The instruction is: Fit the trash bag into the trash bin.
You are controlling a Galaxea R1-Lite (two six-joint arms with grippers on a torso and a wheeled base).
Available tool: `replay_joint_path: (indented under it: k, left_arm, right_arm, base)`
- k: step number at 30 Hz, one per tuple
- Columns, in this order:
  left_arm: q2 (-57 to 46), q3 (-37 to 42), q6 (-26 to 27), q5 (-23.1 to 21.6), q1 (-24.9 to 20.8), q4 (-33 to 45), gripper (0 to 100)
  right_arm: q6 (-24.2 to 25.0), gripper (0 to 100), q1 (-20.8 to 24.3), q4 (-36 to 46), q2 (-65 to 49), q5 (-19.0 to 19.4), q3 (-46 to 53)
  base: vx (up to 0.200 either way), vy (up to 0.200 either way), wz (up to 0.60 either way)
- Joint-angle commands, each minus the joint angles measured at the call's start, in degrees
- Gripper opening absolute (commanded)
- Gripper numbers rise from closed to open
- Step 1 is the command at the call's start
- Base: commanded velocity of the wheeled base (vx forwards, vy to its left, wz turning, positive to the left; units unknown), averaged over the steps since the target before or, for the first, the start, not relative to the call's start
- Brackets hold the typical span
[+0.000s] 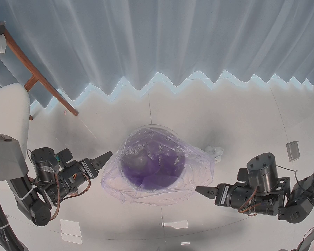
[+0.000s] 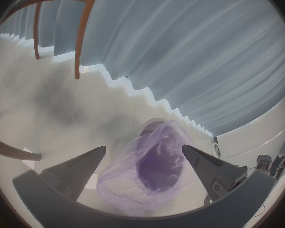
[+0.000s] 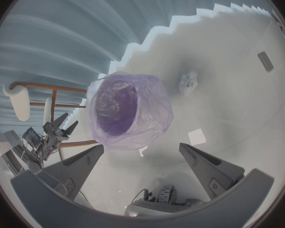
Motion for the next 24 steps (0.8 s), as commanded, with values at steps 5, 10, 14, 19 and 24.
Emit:
replay_joint_path:
  k: [5,10,14,19,24]
  left_arm:
    - [-19.5,-0.9,-2.2,-8.8,-1.4,-0.1,100]
    - [-29.3,-5.3,-13.8,-9.0,-5.0,0.0,100]
    - [-31.6,-2.5,-14.7,-11.1,-8.3,0.5,100]
    - [-24.5,-9.8,5.3,-11.2,-4.6,16.6,100]
    - [-20.1,-17.4,13.0,-11.4,-3.3,29.9,100]
  right_arm:
    - [-11.2,100,-0.6,-9.3,-8.4,-1.2,10.1]
    - [-15.3,100,-1.0,-15.9,-9.6,-2.2,14.6]
    - [-20.3,100,-1.7,-22.8,-9.3,-2.2,16.3]
    - [-25.7,100,-4.1,-25.3,-4.9,-1.4,14.7]
    - [-30.7,100,-8.7,-31.2,2.5,4.3,9.4]
  base:
    - [0.000,0.000,0.00]
    - [0.000,0.000,0.00]
    - [0.000,0.000,0.00]
    - [0.000,0.000,0.00]
    - [0.000,0.000,0.00]
